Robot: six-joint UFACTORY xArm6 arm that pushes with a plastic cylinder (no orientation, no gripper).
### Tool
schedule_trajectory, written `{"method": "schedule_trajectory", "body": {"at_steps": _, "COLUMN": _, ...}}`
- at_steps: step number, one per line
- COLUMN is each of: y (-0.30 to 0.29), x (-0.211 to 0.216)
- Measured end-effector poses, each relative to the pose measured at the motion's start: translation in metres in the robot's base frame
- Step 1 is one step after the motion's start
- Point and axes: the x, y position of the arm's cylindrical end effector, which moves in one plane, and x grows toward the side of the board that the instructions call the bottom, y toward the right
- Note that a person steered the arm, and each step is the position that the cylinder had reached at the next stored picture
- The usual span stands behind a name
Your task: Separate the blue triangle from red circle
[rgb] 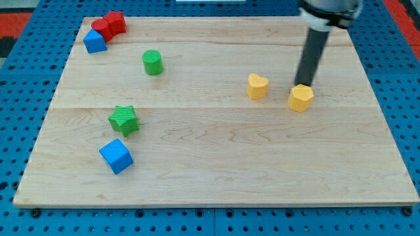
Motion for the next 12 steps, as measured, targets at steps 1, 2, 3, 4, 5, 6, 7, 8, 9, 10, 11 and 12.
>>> {"method": "schedule_trajectory", "body": {"at_steps": 1, "y": -0.021, "x": -0.077}}
{"method": "schedule_trajectory", "body": {"at_steps": 2, "y": -0.105, "x": -0.127}}
{"method": "schedule_trajectory", "body": {"at_steps": 3, "y": -0.211, "x": -0.151}}
{"method": "schedule_trajectory", "body": {"at_steps": 4, "y": -0.302, "x": -0.153}}
{"method": "schedule_trajectory", "body": {"at_steps": 5, "y": -0.358, "x": -0.153}}
{"method": "schedule_trajectory", "body": {"at_steps": 6, "y": -0.386, "x": -0.147}}
{"method": "schedule_trajectory", "body": {"at_steps": 7, "y": -0.403, "x": -0.129}}
{"method": "schedule_trajectory", "body": {"at_steps": 8, "y": -0.412, "x": -0.112}}
{"method": "schedule_trajectory", "body": {"at_steps": 9, "y": -0.414, "x": -0.097}}
{"method": "schedule_trajectory", "body": {"at_steps": 10, "y": -0.415, "x": -0.096}}
{"method": "schedule_trajectory", "body": {"at_steps": 11, "y": -0.419, "x": -0.117}}
{"method": "schedule_trajectory", "body": {"at_steps": 12, "y": -0.424, "x": -0.117}}
